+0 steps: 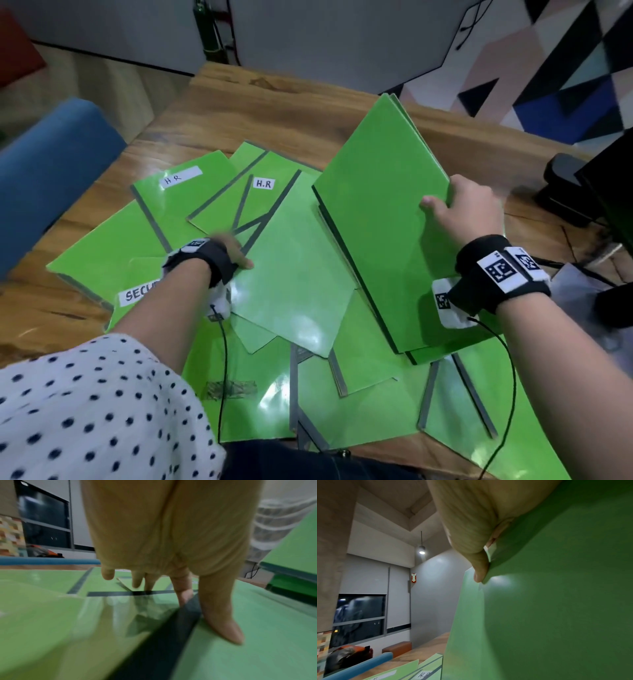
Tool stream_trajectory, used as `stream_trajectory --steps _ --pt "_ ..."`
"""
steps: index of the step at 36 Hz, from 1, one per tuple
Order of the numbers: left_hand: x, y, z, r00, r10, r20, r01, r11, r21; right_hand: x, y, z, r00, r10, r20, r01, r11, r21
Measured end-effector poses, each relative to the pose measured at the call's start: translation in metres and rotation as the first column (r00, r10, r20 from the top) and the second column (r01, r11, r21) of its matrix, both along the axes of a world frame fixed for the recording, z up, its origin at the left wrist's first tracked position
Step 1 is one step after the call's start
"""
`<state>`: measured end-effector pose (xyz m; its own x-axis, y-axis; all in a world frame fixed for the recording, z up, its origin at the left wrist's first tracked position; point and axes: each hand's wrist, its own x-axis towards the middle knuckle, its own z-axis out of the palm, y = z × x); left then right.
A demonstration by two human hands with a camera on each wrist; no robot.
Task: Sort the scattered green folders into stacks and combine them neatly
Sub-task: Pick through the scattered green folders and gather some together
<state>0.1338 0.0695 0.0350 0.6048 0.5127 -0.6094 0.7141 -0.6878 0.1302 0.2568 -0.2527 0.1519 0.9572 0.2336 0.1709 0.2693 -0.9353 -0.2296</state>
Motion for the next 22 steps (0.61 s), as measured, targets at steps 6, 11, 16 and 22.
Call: stream_trajectory --steps 6,11,16,22 --pt "-0.015 0.008 -0.005 0.998 0.024 0.050 -0.023 0.999 -0.027 0.007 -0.015 0.005 0.996 -0.079 -0.029 0.081 0.994 0.073" --pt "-0.022 0.011 0.028 0.986 0.101 0.134 -0.097 0.995 -0.031 0.018 -0.040 -0.027 0.928 -0.201 -0.314 0.314 0.874 0.371" --pt "-0.016 0.010 0.084 0.964 0.061 0.260 -0.078 0.995 0.059 -0.016 -0.041 -0.085 0.765 -0.274 -0.583 0.567 0.716 0.407" --pt "-0.013 -0.020 0.133 0.931 -0.101 0.352 0.005 0.965 0.264 -0.036 -0.047 -0.126 0.553 -0.303 -0.776 0.667 0.720 0.194"
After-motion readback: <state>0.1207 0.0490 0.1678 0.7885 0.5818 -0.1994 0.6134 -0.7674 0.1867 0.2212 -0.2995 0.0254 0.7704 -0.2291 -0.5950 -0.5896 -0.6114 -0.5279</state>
